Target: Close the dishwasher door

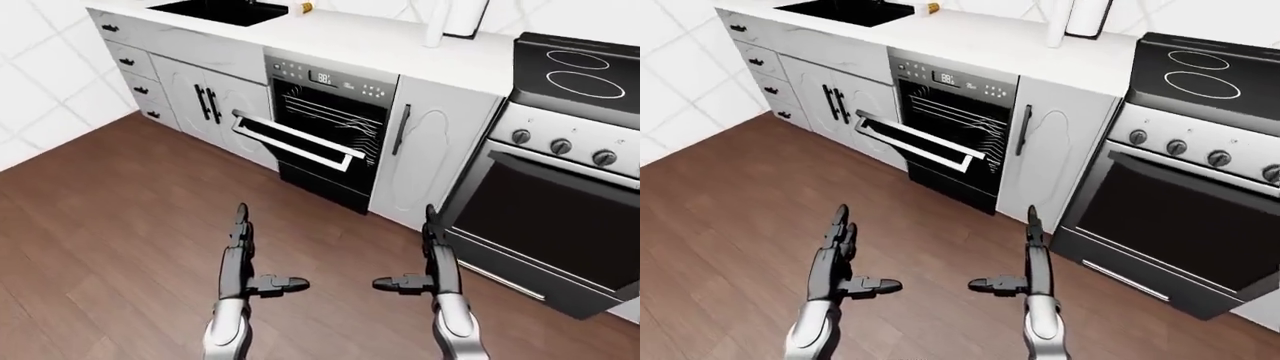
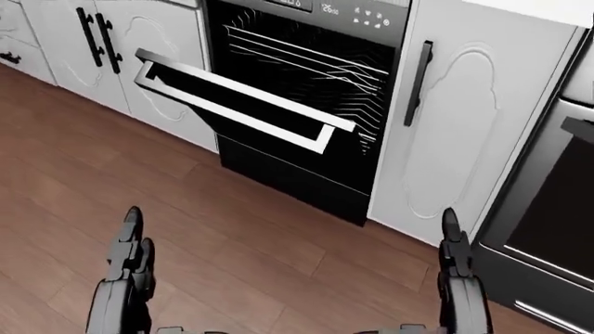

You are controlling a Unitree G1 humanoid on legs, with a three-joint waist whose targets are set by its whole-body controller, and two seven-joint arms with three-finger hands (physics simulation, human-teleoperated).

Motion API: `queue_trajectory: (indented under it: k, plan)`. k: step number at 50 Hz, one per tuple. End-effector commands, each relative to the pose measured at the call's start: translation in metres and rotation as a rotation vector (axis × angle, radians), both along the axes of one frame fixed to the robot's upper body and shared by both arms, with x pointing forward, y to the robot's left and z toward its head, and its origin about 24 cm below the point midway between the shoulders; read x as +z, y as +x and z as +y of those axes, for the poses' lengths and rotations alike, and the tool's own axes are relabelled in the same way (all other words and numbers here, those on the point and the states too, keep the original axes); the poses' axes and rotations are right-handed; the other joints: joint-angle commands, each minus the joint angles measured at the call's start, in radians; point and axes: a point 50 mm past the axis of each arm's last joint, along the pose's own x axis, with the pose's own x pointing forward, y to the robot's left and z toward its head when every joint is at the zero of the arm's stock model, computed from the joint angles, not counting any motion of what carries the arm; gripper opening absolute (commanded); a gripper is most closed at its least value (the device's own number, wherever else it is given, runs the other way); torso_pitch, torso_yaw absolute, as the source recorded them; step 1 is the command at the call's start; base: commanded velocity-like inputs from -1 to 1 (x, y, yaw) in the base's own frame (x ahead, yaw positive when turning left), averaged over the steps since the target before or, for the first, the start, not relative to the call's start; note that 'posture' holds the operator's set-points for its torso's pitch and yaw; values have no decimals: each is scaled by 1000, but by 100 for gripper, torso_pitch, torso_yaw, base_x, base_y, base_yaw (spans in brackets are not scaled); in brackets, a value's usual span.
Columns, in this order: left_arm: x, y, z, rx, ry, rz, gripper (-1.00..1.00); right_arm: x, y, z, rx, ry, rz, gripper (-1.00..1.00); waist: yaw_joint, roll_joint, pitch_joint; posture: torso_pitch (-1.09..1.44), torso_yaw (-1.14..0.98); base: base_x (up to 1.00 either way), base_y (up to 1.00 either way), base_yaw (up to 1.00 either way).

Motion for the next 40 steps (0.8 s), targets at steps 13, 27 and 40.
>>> queue_trajectory:
  k: [13, 27, 40]
  plan:
    - [16, 4, 2, 1, 13, -87, 100, 14, 4, 2, 9, 1, -75, 100, 3, 141, -18, 0, 0, 0, 0, 60]
    - [16, 3, 1, 0, 14, -88, 100, 13, 5, 3, 12, 1, -73, 100, 17, 8, -9, 0, 0, 0, 0, 59]
    - [17, 2, 1, 1, 16, -91, 100, 13, 5, 2, 11, 2, -74, 100, 3, 85, -10, 0, 0, 0, 0, 58]
